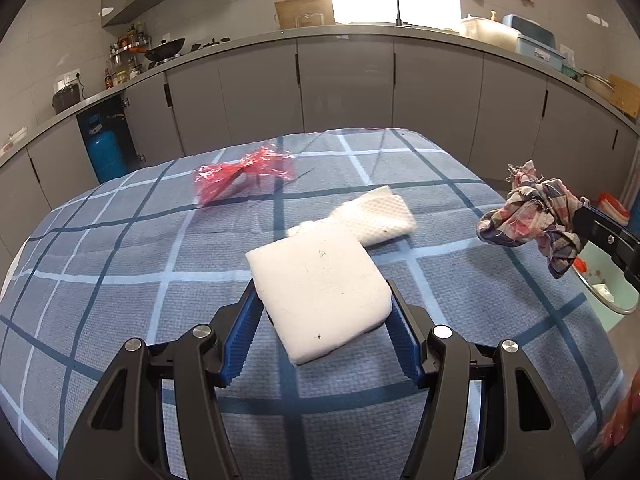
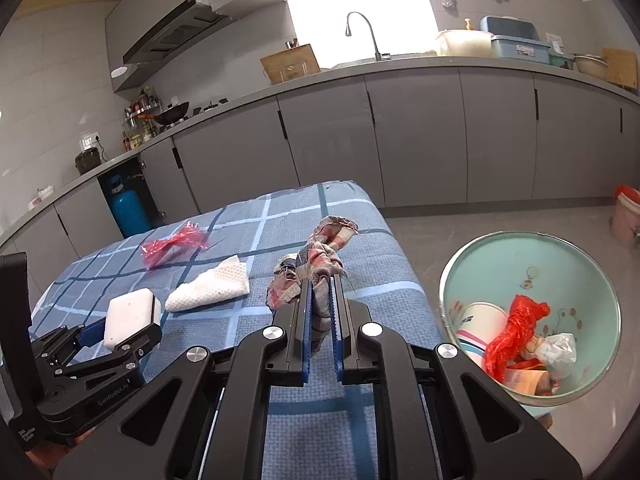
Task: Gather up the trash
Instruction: 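Carry the rag and sponge over the green bin and open both tools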
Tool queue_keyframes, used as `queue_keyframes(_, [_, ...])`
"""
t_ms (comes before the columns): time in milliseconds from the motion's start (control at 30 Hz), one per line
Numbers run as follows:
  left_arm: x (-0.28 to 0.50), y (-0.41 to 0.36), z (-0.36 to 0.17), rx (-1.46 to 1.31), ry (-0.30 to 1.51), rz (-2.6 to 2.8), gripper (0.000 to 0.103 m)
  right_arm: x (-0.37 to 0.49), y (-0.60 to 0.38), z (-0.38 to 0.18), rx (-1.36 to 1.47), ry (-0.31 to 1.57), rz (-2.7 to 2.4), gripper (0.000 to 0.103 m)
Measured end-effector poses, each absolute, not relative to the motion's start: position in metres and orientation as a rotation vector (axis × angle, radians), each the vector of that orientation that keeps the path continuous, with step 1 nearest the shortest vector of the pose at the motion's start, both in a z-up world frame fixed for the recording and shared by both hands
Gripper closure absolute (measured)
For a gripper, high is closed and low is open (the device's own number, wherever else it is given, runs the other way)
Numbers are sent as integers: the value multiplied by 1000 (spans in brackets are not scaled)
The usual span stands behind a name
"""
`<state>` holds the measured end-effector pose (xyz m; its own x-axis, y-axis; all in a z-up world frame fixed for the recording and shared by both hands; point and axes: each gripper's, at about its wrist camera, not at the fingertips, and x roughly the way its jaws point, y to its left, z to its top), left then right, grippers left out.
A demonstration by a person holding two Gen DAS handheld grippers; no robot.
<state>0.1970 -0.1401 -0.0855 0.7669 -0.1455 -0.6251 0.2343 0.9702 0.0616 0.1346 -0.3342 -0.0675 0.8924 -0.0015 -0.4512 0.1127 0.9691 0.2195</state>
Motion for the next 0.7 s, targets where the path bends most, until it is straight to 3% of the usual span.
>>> queue_keyframes(700, [175,-253,-70,198,601,-403,43,89,-421,-61,260,423,-243,93])
